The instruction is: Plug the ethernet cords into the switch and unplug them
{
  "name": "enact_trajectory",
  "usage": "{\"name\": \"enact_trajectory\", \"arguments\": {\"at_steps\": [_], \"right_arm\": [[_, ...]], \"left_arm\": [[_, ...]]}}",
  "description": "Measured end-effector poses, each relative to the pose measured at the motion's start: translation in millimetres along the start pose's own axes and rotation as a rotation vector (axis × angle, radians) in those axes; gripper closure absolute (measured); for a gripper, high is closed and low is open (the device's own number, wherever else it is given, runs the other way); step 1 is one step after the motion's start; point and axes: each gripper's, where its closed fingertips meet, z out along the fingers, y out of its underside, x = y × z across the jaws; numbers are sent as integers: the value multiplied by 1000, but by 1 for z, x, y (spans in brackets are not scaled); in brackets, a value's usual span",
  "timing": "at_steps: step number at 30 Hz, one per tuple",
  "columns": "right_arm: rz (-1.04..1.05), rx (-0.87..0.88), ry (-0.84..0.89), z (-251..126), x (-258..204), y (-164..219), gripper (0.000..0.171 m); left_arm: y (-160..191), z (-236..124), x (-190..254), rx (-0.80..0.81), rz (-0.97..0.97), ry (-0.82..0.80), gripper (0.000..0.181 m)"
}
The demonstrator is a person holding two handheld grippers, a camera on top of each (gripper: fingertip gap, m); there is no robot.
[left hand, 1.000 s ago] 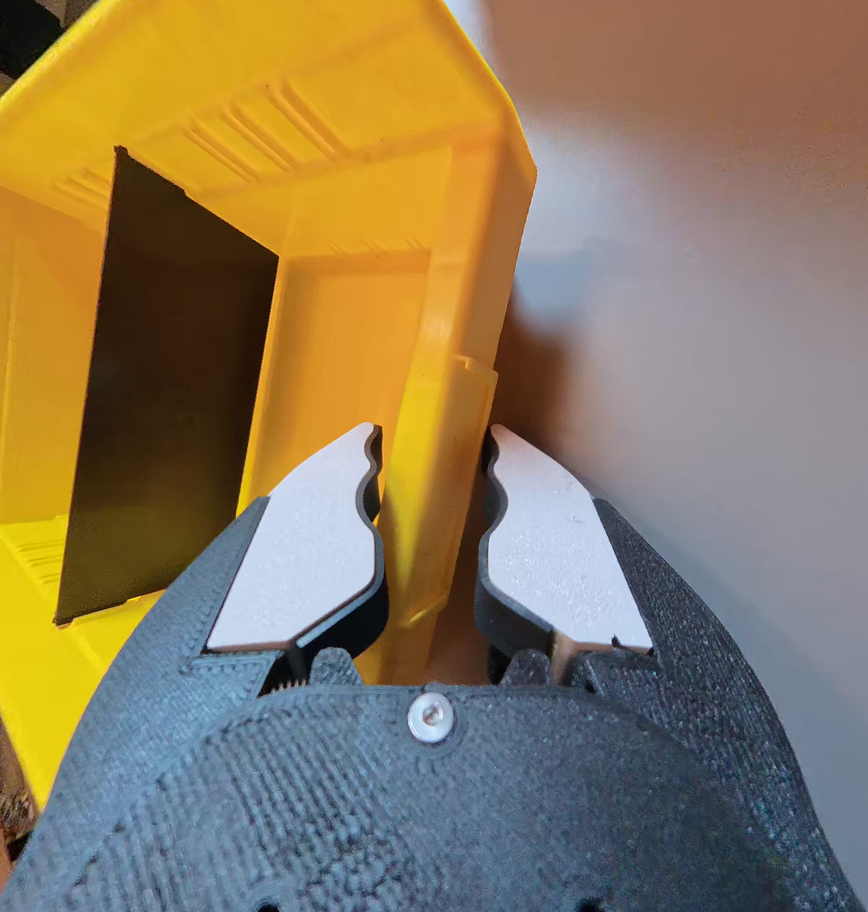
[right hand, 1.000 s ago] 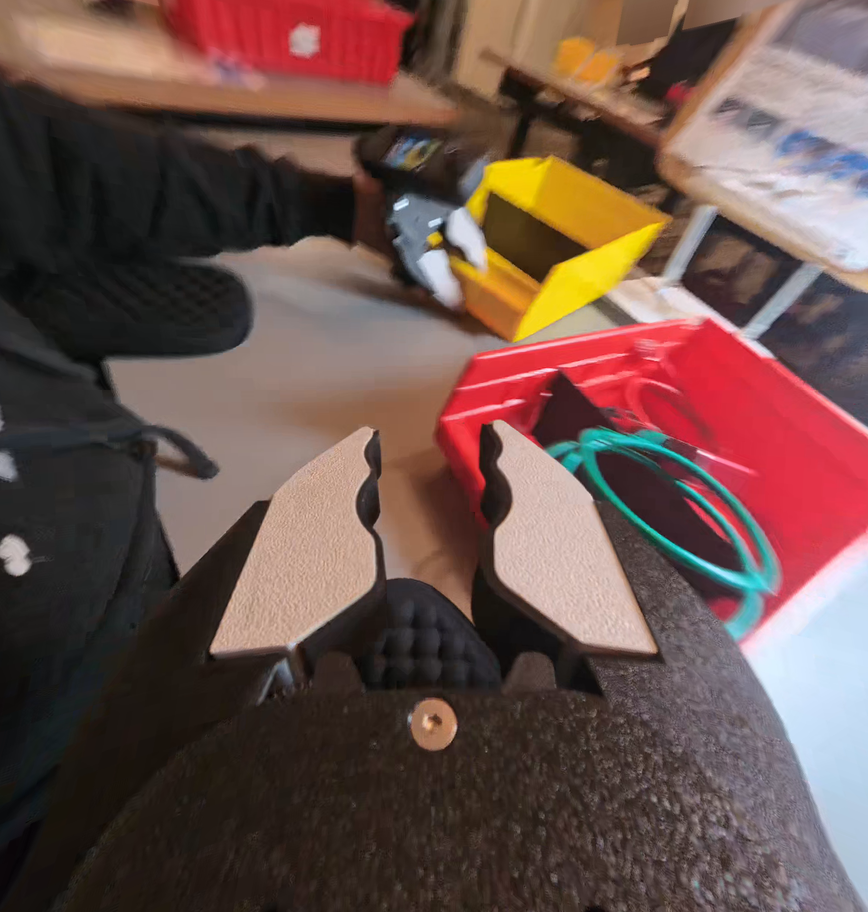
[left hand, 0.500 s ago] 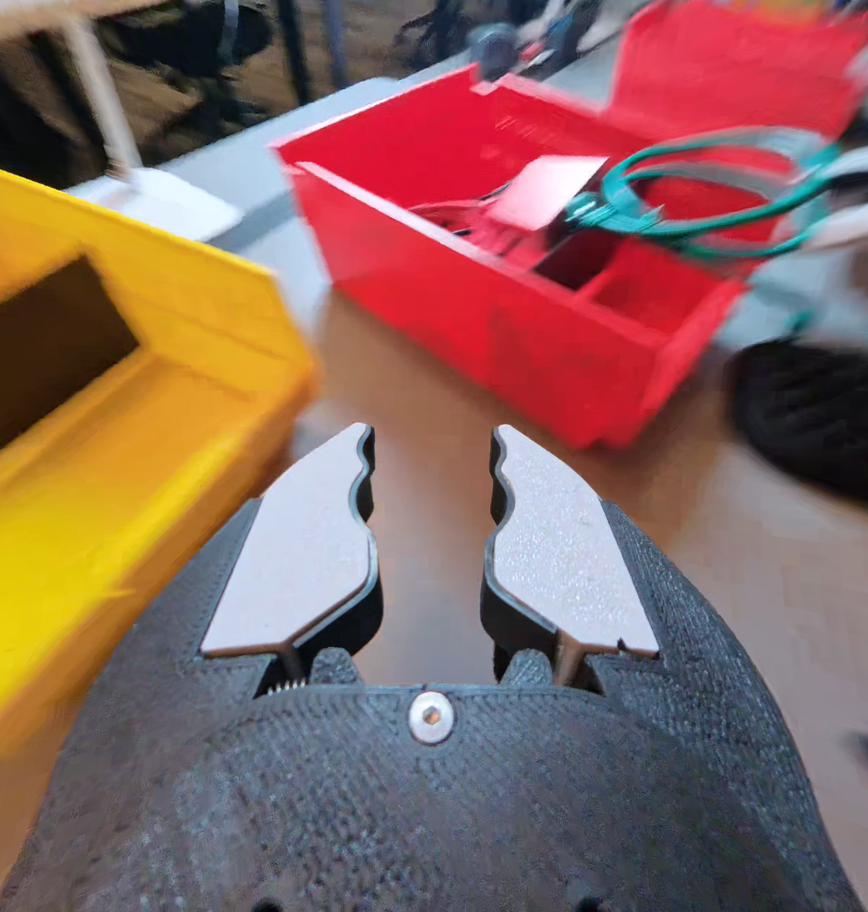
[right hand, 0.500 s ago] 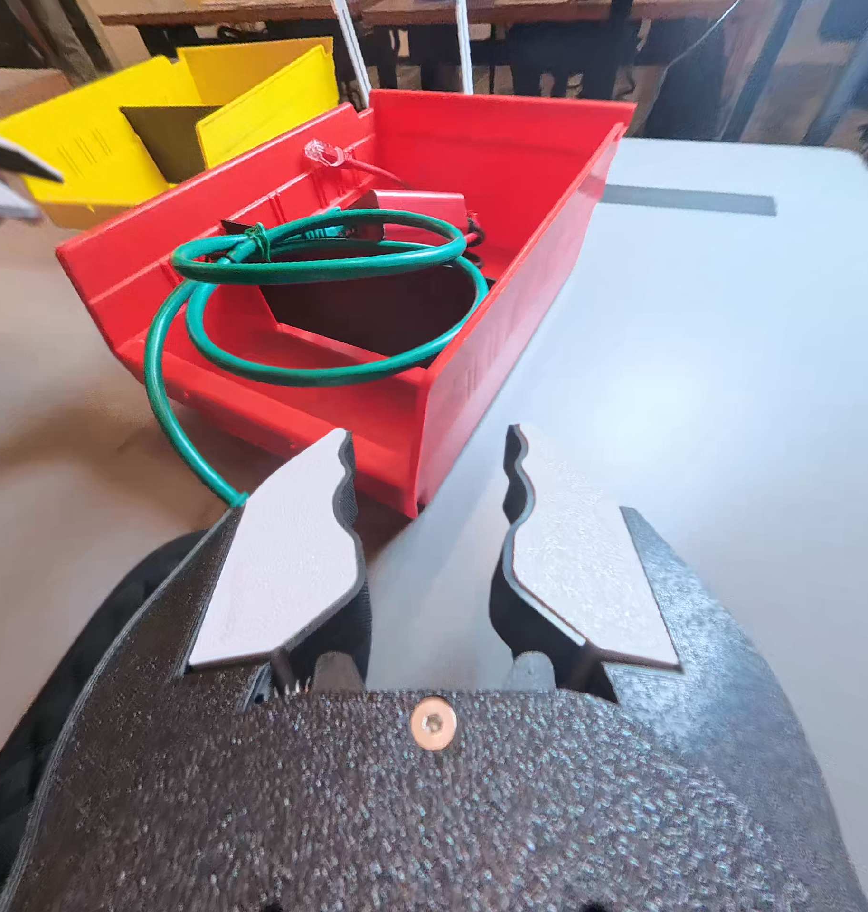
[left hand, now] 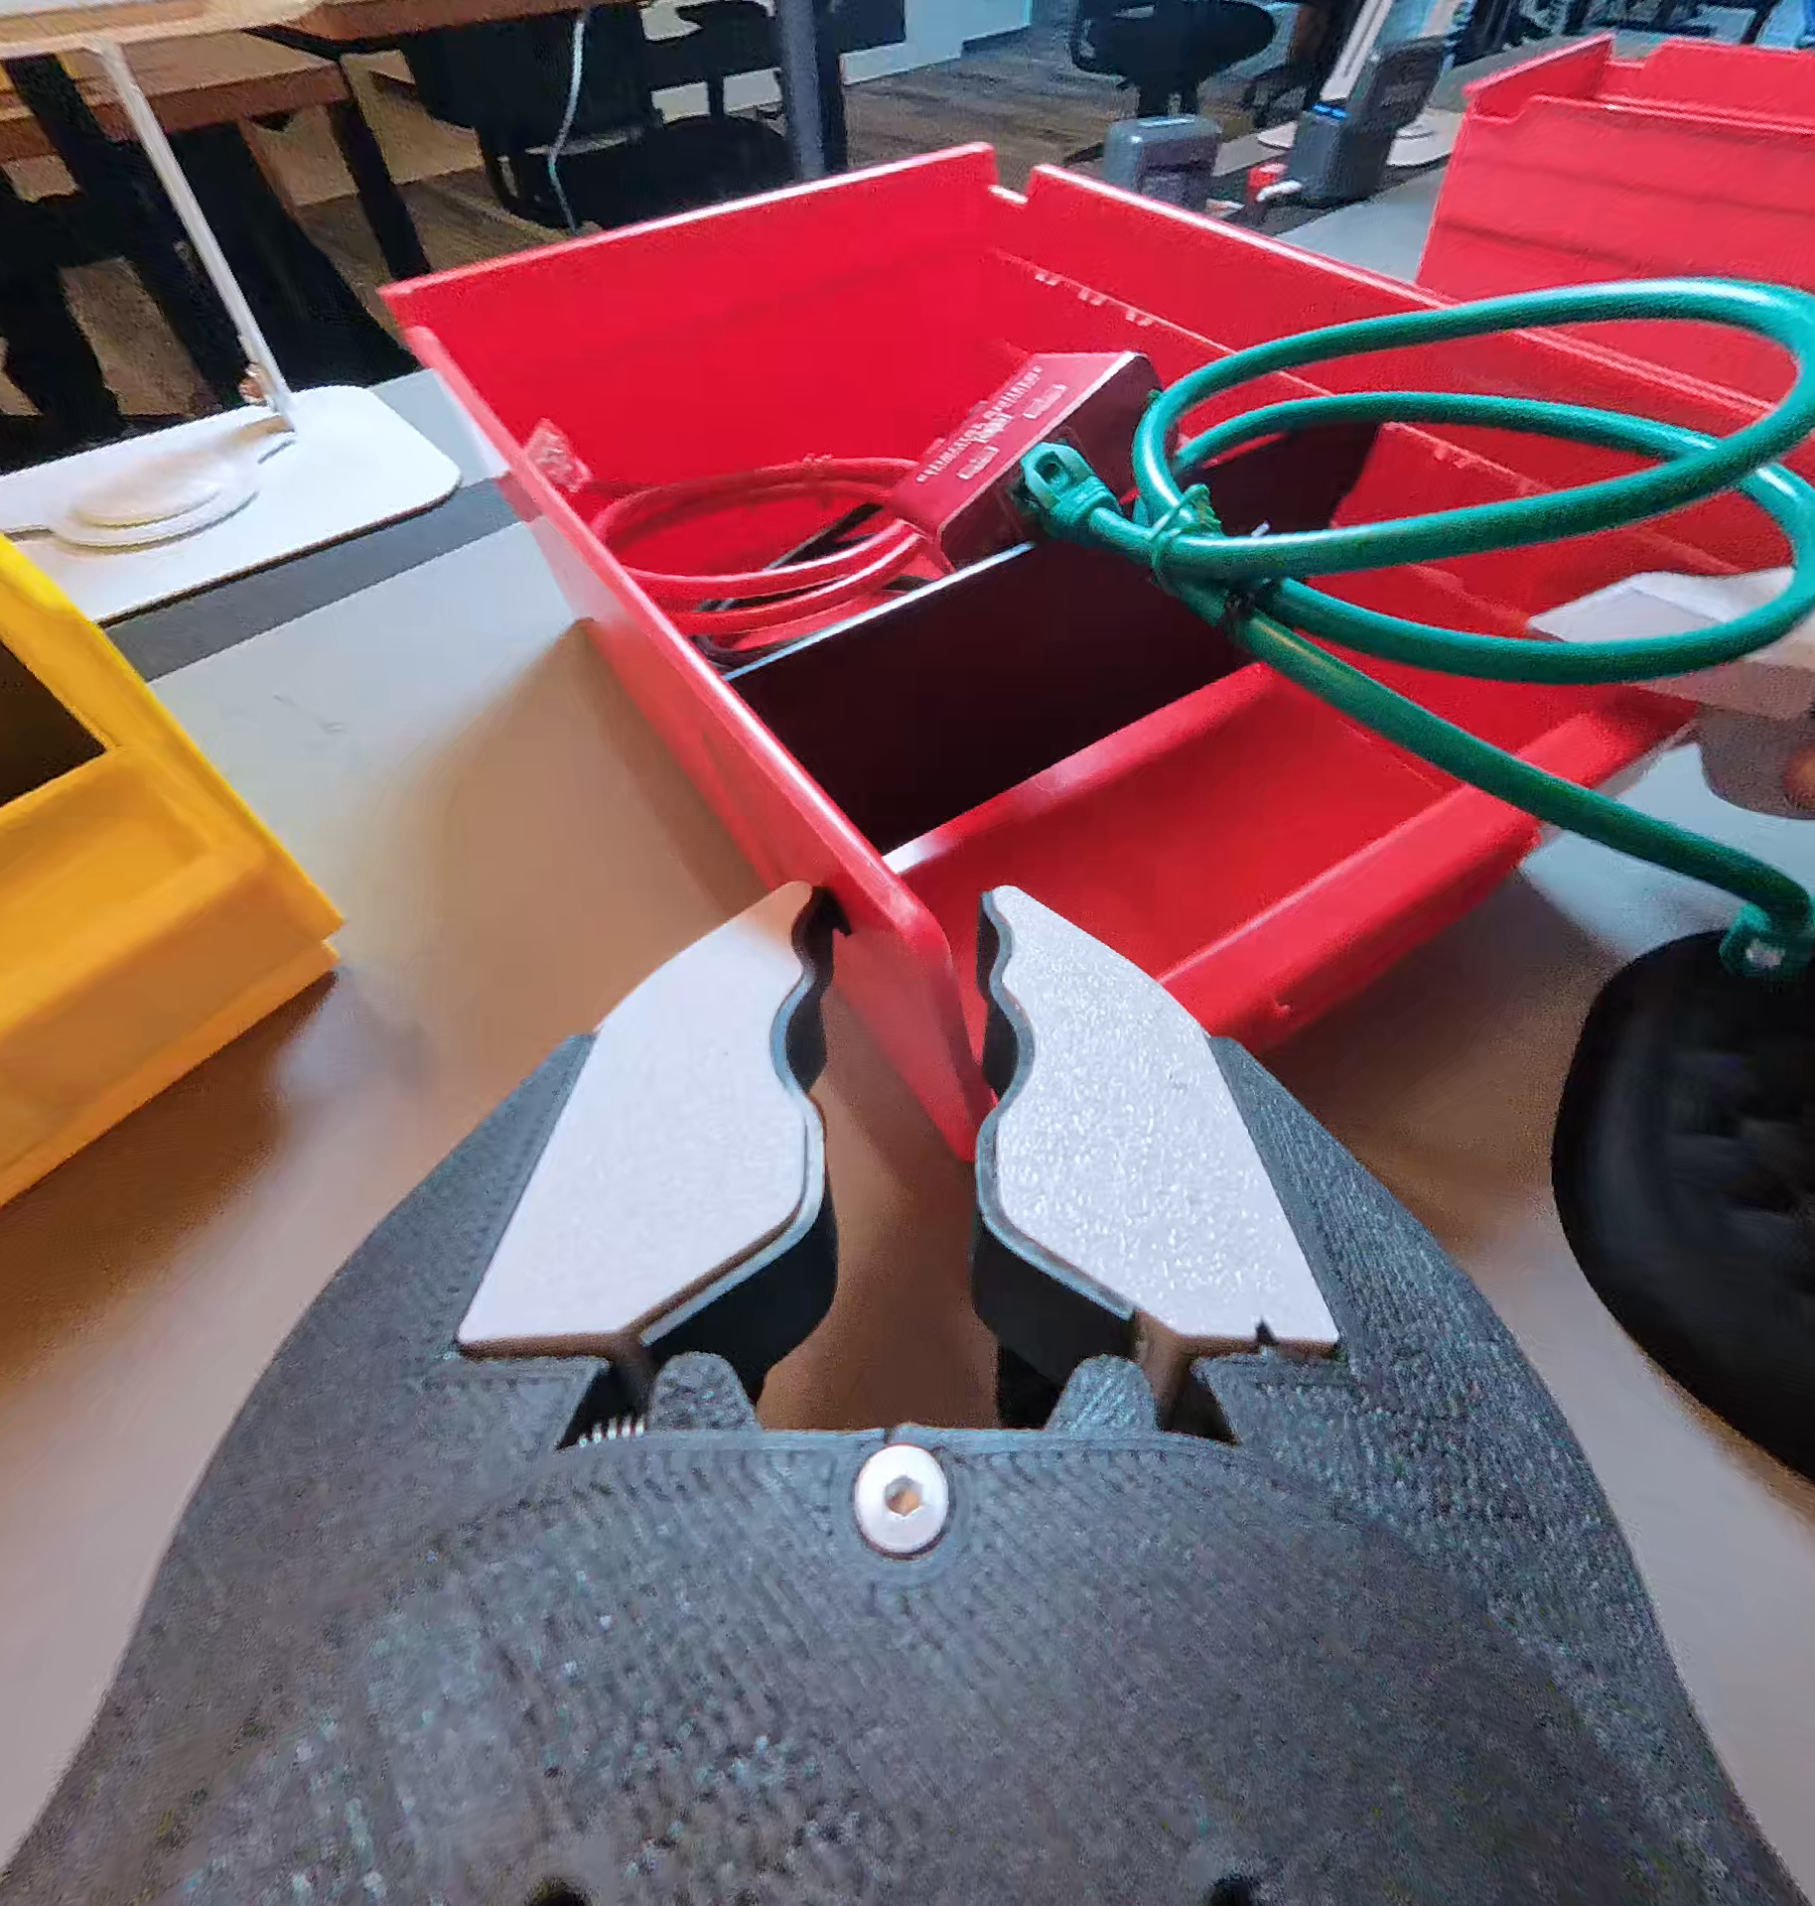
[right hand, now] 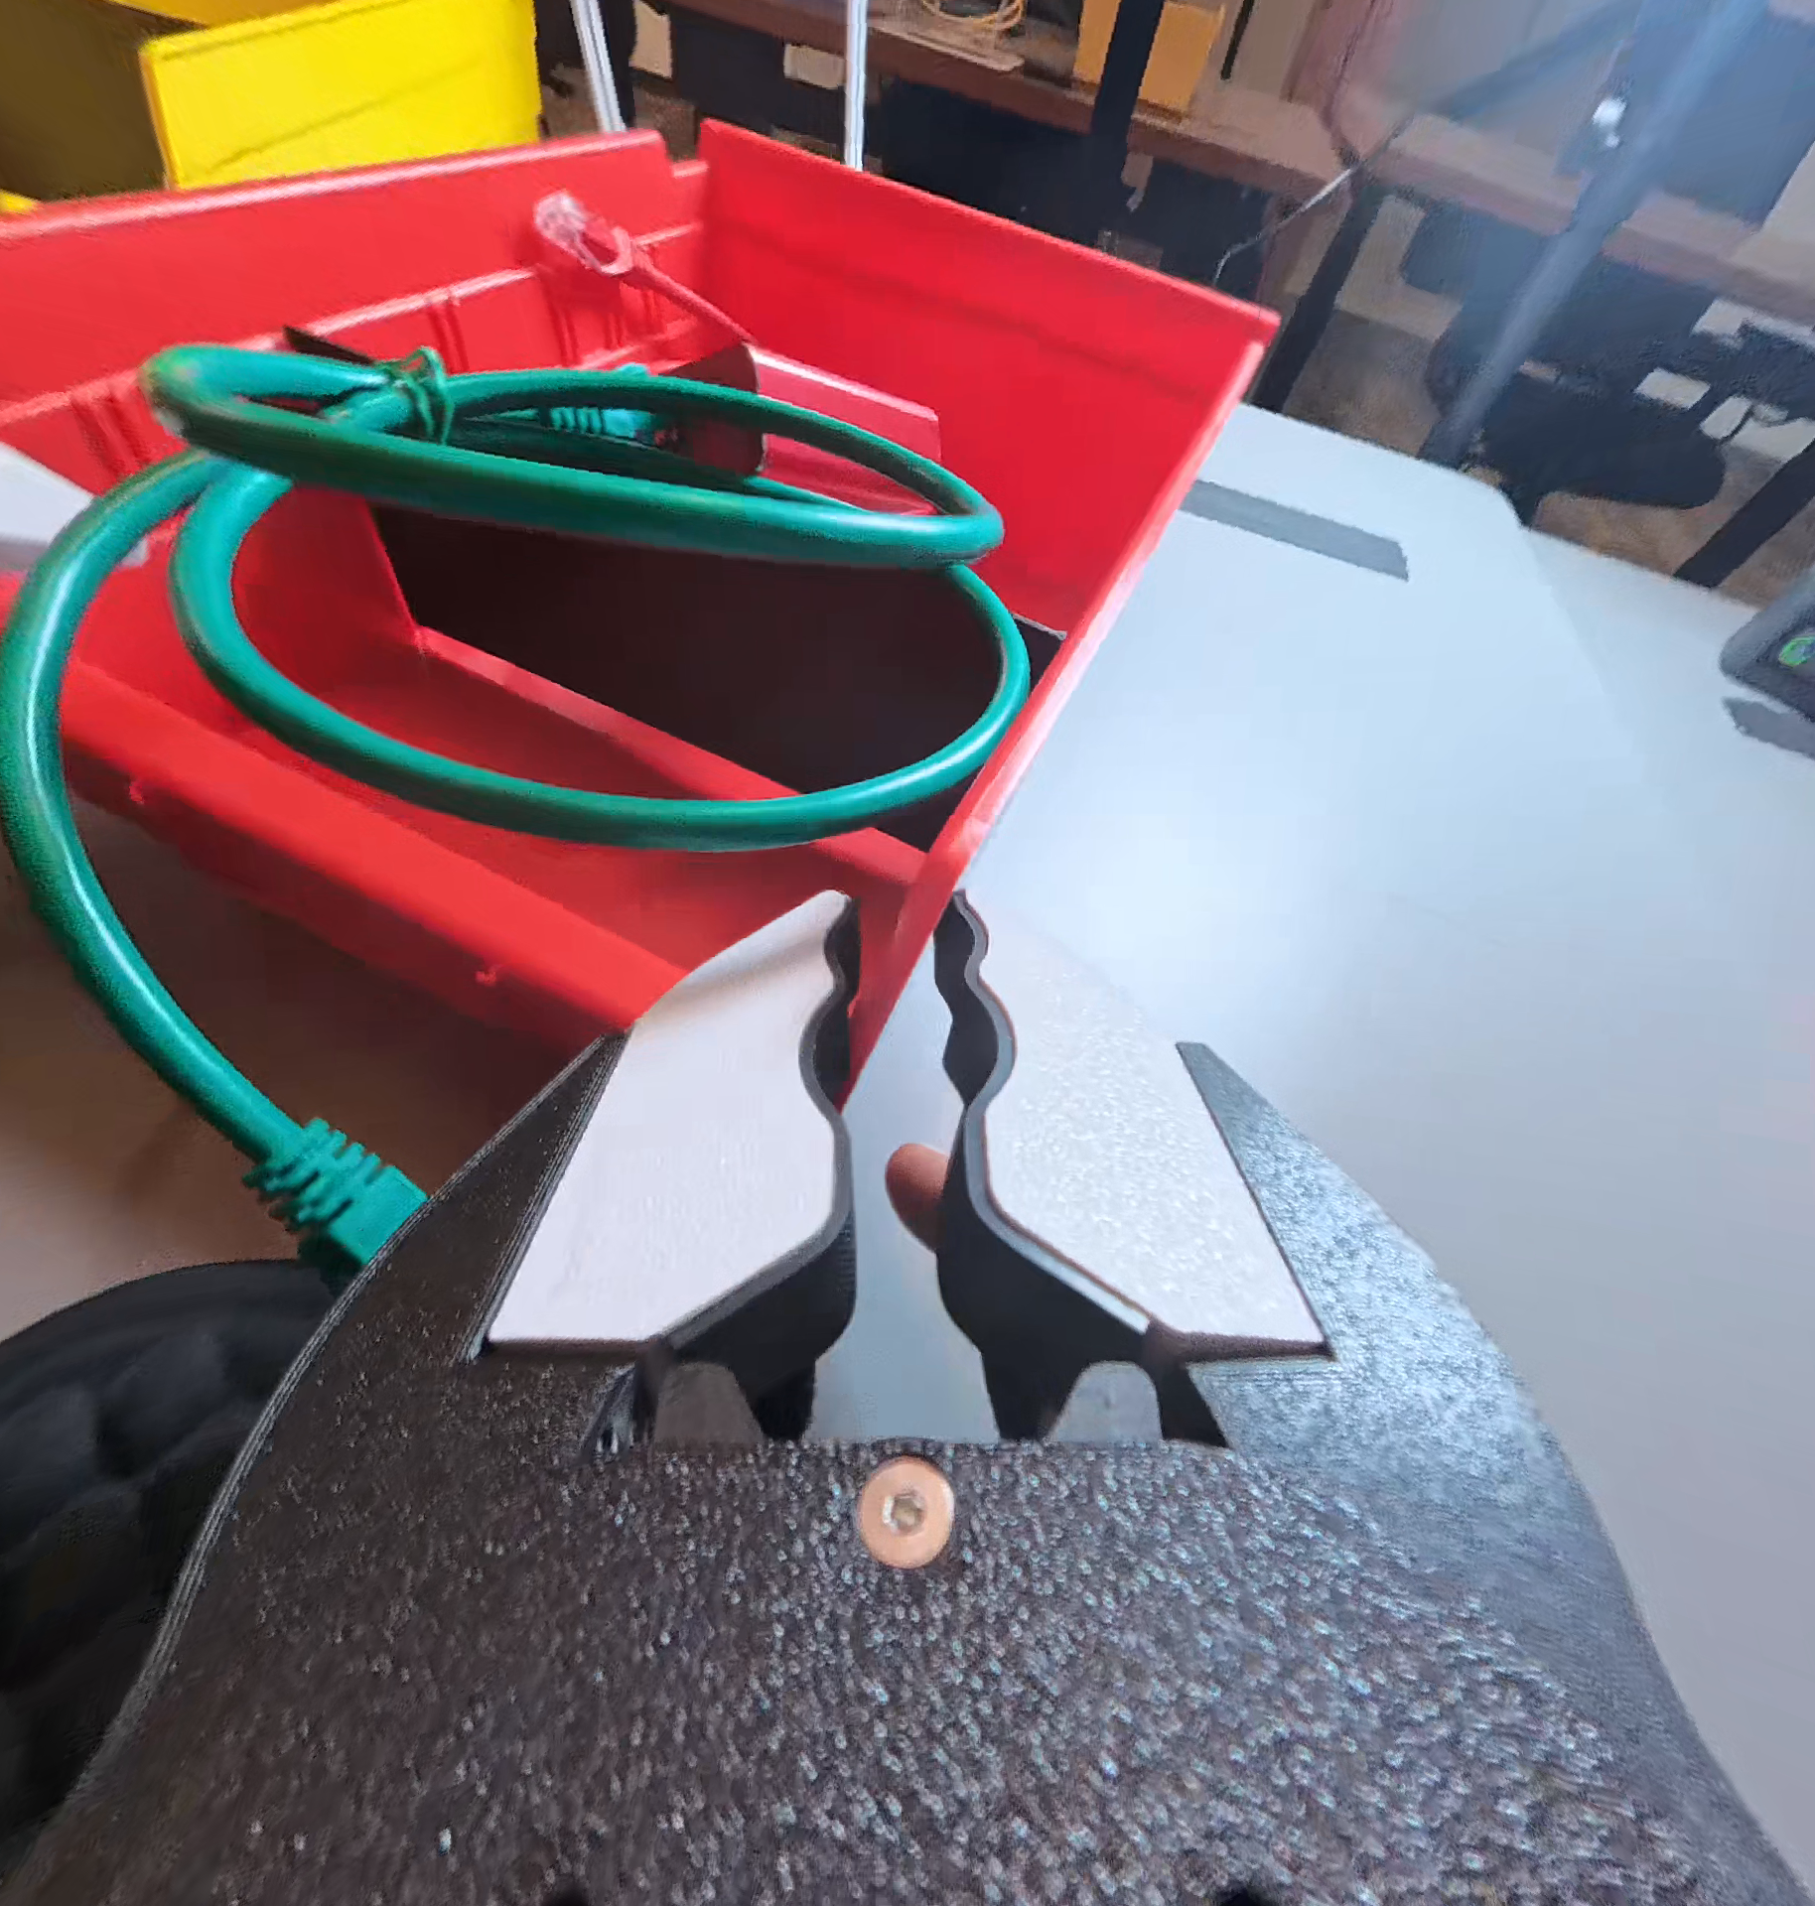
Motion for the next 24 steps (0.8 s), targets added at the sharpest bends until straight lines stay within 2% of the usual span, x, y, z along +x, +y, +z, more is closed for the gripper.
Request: {"name": "enact_trajectory", "arguments": {"at_steps": [4, 7, 10, 14, 18, 24], "right_arm": [[-101, 58, 52, -18, -8, -16, 161], [-117, 134, 76, -41, -17, -40, 162], [-150, 234, 92, -64, -30, -75, 162], [-179, 365, 9, -78, -66, -135, 161], [-198, 458, -129, -63, -129, -191, 161], [-243, 511, -377, -3, -257, -251, 160]], "left_arm": [[-22, -22, -5, 84, 21, -13, 165], [-36, -48, -3, 128, 21, 9, 166], [-57, -85, -6, 214, 59, -26, 166], [-86, -151, -31, 304, 96, -125, 166], [-88, -221, -80, 331, 105, -286, 166], [-60, -312, -184, 308, 36, -528, 167]]}}
